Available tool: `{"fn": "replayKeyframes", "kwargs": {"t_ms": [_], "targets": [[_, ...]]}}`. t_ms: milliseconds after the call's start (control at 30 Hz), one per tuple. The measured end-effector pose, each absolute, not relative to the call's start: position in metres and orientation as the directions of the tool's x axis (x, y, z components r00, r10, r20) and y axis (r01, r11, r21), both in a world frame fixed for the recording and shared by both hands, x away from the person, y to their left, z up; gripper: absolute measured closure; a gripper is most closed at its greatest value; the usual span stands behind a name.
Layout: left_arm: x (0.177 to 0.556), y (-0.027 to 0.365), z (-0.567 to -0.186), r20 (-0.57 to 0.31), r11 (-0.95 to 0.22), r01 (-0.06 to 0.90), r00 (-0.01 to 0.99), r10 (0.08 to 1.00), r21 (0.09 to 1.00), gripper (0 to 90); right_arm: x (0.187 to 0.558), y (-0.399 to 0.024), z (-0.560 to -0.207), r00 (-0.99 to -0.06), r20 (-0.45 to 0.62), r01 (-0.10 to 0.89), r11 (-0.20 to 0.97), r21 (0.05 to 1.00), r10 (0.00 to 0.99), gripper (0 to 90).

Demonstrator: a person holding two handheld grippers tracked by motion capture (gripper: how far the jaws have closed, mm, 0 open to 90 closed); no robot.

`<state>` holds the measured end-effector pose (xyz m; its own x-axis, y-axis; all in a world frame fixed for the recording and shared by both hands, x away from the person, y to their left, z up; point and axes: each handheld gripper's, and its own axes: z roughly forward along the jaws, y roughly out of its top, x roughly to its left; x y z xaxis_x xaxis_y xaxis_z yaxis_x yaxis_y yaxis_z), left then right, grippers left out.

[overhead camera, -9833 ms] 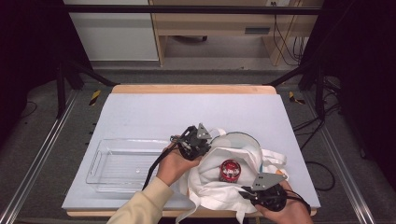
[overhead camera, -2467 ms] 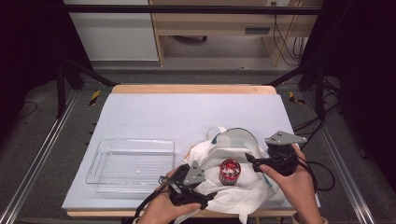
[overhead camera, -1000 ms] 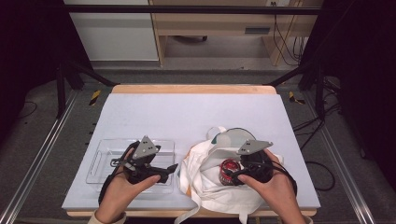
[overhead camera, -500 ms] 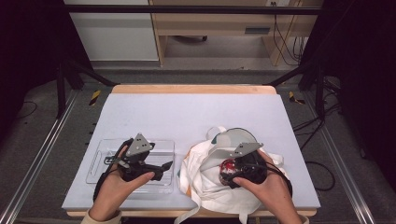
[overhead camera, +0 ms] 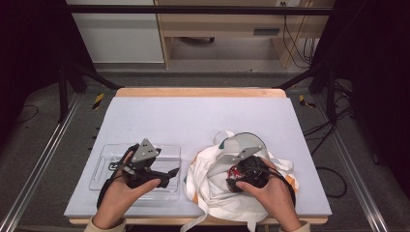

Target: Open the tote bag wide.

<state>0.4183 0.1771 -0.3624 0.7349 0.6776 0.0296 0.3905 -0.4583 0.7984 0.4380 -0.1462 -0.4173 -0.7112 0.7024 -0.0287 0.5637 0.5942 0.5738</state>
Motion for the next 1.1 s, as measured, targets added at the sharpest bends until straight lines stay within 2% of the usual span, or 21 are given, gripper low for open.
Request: {"fn": "replayKeyframes", "kwargs": {"t_ms": [667,1100], "targets": [[0.422,0.190,-0.359,0.021,-0.429,0.401,0.710,0.703,0.809,14.3,0.441,-0.141,-0.423,-0.698,-0.028,0.592,0.598,0.540,0.716,25.5],[0.427,0.218,-0.352,0.004,-0.378,0.417,0.667,0.745,0.827,14.2,0.433,-0.142,-0.400,-0.701,-0.060,0.551,0.593,0.587,0.710,25.6]]}}
